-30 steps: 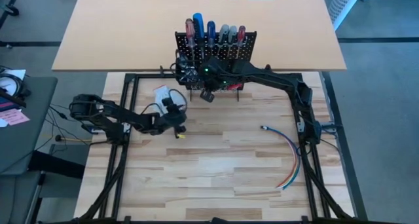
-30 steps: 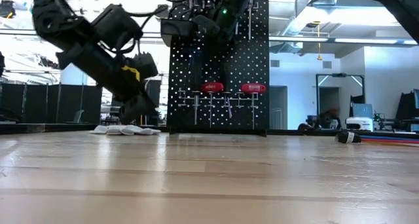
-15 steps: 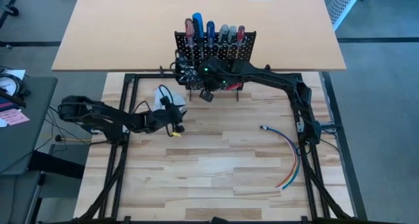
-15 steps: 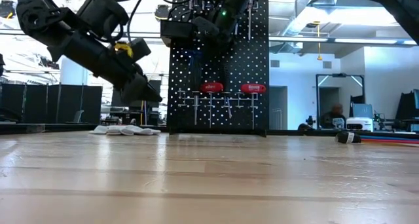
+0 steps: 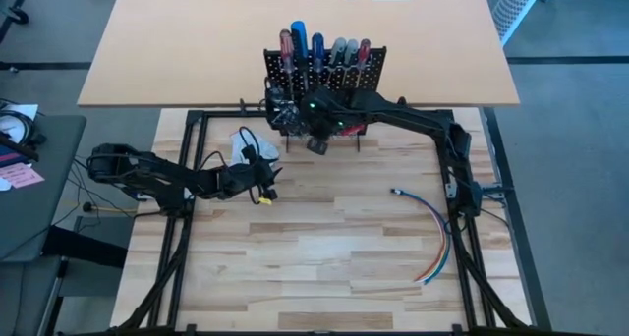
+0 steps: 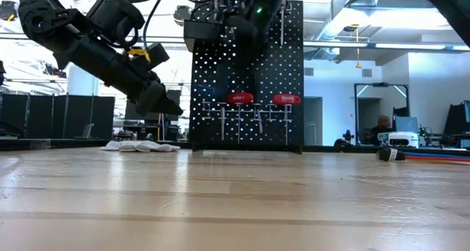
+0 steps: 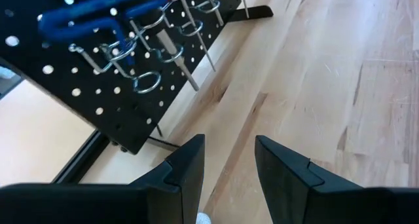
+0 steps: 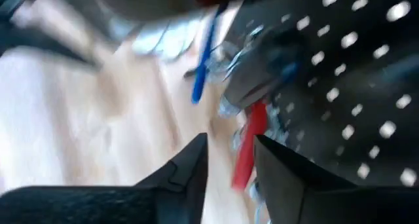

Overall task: Hang tools onto peg board
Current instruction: Return to Home Position

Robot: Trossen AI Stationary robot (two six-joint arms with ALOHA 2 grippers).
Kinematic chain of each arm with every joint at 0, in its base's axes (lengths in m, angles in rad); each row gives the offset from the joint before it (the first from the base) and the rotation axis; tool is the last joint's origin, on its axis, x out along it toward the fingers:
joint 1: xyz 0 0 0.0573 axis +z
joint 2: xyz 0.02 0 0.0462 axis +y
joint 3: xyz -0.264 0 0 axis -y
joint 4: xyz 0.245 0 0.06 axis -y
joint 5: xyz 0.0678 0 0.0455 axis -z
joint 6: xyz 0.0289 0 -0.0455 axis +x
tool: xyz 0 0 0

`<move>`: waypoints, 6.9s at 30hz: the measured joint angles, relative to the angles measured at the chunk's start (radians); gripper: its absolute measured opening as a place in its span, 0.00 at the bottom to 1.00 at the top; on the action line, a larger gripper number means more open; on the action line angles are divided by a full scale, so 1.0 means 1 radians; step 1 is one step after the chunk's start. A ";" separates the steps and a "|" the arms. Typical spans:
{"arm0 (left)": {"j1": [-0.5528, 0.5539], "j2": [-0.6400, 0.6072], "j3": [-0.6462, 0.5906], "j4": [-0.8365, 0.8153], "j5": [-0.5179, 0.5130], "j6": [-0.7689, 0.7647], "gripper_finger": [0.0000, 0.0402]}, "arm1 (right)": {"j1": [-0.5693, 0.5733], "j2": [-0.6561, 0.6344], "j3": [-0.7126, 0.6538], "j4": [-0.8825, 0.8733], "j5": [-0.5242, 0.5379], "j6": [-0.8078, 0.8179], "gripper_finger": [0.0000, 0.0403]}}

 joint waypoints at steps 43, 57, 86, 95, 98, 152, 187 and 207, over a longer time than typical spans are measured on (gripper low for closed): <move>-0.013 -0.021 0.002 0.091 0.351 -0.146 0.32 | 0.132 -0.929 -1.036 0.324 -0.108 0.062 0.35; -0.056 -0.573 0.001 -0.355 0.338 -0.148 0.13 | 0.113 -1.493 -1.714 0.985 -0.306 0.176 0.35; -0.121 -1.323 -0.343 -0.512 0.325 -0.262 0.00 | 0.038 -1.955 -2.032 1.205 -0.686 0.228 0.17; -0.121 -1.327 -0.344 -0.512 0.326 -0.263 0.00 | 0.105 -2.043 -2.064 1.183 -0.435 0.286 0.09; -0.121 -1.327 -0.345 -0.513 0.326 -0.276 0.00 | 0.202 -2.056 -2.064 1.168 -0.309 0.272 0.05; -0.118 -1.358 -0.348 -0.530 0.365 -0.216 0.00 | 0.709 -2.057 -2.067 1.081 0.036 0.121 0.04; -0.118 -1.344 -0.348 -0.543 0.462 -0.249 0.00 | 0.382 -2.057 -2.067 1.084 -0.249 0.134 0.04; -0.118 -1.335 -0.348 -0.554 0.489 -0.176 0.00 | 0.396 -2.011 -2.067 1.065 -0.270 0.103 0.04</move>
